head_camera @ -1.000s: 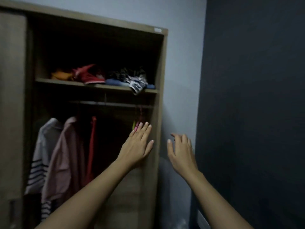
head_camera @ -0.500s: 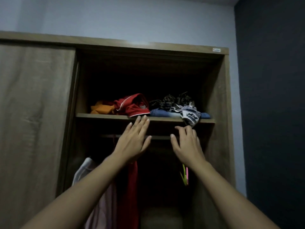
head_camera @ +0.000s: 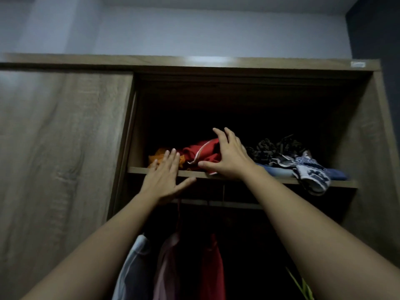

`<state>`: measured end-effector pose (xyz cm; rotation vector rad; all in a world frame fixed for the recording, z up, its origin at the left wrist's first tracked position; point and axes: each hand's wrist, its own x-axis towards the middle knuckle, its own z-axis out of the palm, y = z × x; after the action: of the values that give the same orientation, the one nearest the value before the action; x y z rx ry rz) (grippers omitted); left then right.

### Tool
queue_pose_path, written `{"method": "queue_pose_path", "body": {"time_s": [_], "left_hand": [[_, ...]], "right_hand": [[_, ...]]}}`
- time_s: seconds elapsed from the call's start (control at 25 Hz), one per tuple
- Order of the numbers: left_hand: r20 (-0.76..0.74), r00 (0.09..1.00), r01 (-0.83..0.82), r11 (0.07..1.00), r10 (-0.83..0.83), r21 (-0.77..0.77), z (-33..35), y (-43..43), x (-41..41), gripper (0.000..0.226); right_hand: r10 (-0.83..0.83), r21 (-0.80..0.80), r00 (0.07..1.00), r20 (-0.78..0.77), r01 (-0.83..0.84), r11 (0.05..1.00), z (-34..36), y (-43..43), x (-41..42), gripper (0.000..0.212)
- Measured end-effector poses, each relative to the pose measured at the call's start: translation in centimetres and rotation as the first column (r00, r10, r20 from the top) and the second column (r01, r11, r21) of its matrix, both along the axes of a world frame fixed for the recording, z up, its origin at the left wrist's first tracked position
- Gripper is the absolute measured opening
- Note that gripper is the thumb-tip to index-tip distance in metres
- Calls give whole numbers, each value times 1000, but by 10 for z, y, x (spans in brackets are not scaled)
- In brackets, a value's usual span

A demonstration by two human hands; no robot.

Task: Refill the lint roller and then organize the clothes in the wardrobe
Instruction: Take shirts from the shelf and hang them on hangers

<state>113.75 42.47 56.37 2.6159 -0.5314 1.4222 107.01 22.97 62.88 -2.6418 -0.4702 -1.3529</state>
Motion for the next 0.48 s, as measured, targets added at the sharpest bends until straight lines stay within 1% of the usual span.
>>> {"method": "queue_pose_path", "body": {"time_s": [0.08, 0.12, 0.2, 0.24, 0.28, 0.32, 0.48], "left_hand": [[32, 999, -23, 1000, 23, 18, -3, 1, 8, 123], [50, 999, -16, 1000, 16, 10, -4, 0, 11, 123], [74, 997, -4, 1000, 3, 15, -5, 0, 13, 120], [83, 997, -1, 1000, 0, 20, -5, 0, 14, 118], [84, 996, 0, 1000, -2, 24, -5, 1, 14, 117], [81, 997, 0, 1000, -2, 26, -5, 1, 15, 117], [43, 999, -6, 1000, 5, 24, -4, 0, 14, 120]], "right_hand": [[-86, -72, 994, -70, 81, 994, 13, 9, 18, 105], [-121, -99, 987, -105, 110, 989, 17, 9, 26, 99], [-136, -133, 981, -138, 117, 984, 20, 10, 36, 74], [-125, -146, 986, -107, 109, 983, 18, 10, 39, 59], [-114, -153, 992, -51, 105, 983, 15, 11, 41, 49], [-111, -156, 994, 13, 111, 982, 11, 12, 41, 45], [-121, -165, 963, 239, 163, 973, -2, 10, 34, 45]]}}
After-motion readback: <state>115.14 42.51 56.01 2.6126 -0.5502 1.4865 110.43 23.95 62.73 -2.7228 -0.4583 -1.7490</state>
